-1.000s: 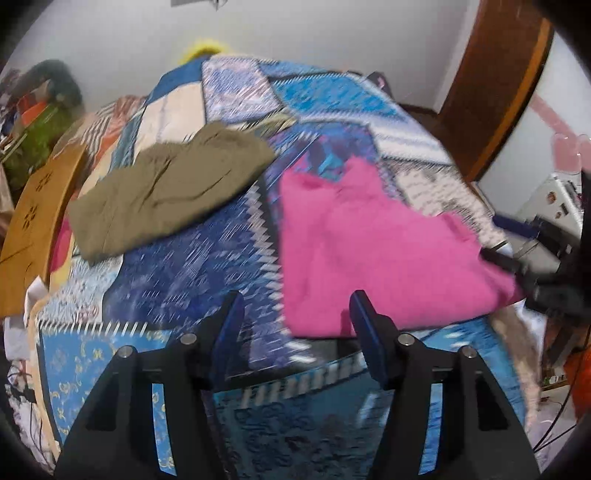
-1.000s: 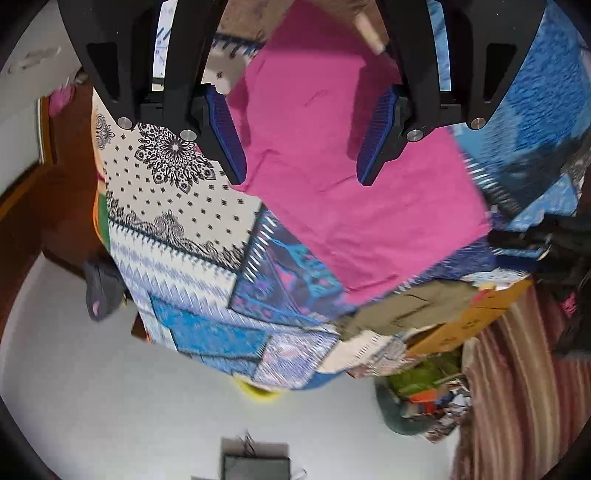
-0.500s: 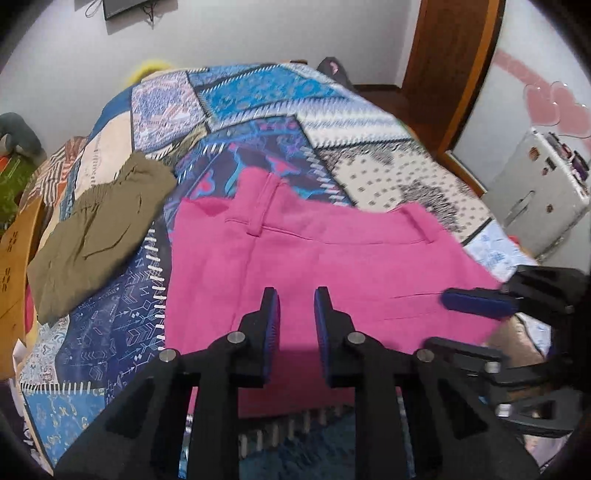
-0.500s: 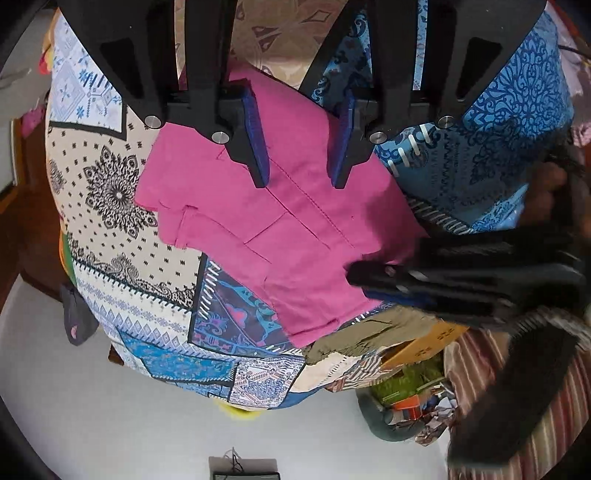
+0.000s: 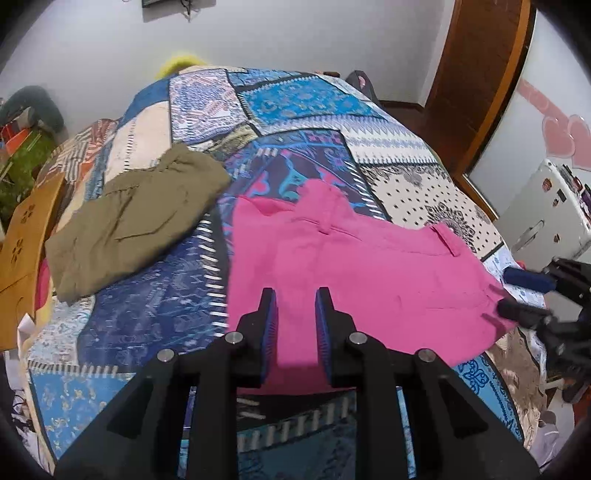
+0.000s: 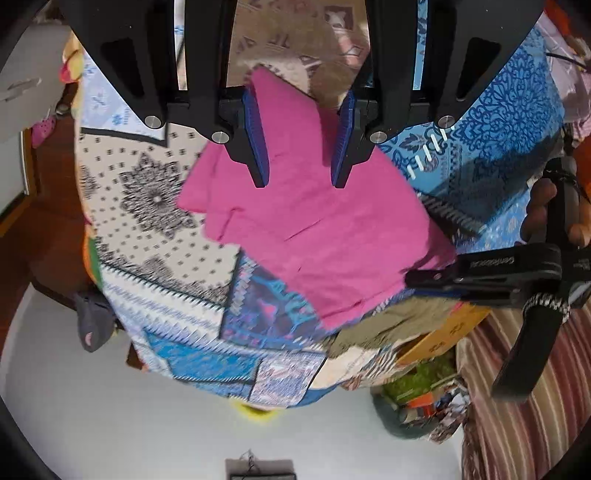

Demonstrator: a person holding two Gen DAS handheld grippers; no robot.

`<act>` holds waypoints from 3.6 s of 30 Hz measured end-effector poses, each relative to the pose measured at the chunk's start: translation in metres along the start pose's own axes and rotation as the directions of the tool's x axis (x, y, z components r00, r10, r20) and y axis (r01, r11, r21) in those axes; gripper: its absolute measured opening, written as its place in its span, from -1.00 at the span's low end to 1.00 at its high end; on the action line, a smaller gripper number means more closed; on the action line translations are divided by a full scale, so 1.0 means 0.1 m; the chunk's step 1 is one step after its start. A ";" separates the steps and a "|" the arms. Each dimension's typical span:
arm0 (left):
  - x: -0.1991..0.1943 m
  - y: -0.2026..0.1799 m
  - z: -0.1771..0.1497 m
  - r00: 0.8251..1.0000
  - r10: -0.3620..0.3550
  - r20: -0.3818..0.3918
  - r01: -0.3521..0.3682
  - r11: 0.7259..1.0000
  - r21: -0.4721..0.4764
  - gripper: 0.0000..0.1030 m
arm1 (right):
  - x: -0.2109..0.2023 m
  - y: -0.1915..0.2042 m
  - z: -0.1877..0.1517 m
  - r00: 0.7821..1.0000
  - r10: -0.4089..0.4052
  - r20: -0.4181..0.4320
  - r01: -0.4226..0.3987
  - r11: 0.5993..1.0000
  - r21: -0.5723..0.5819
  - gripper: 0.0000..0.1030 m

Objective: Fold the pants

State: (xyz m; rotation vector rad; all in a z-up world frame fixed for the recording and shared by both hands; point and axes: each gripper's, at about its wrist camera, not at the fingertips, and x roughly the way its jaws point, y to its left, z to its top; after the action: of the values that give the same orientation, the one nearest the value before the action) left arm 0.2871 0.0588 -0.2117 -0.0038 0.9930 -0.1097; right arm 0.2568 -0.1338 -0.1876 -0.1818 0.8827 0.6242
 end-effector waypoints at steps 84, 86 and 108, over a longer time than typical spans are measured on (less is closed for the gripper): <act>-0.52 1.02 0.37 0.959 -0.039 0.281 0.054 0.998 -0.045 -0.88 | 0.50 0.18 1.32 0.982 0.034 0.187 -0.047 0.997 0.067 -0.82; -0.56 1.20 0.40 0.954 -0.020 0.299 0.041 0.997 -0.063 -0.88 | 0.59 0.28 1.47 0.978 0.044 0.203 -0.054 0.998 0.045 -0.82; 0.66 3.16 0.32 0.992 0.081 0.094 -0.043 0.936 -0.349 -0.88 | 2.46 1.25 2.34 0.999 0.040 -0.006 -0.040 0.995 -0.086 -0.81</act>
State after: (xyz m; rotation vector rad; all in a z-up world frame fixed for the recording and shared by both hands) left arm 0.3786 0.3656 -0.2663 -0.2992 0.8939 0.1242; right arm 0.4555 0.1669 -0.2156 -0.2440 0.8661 0.6999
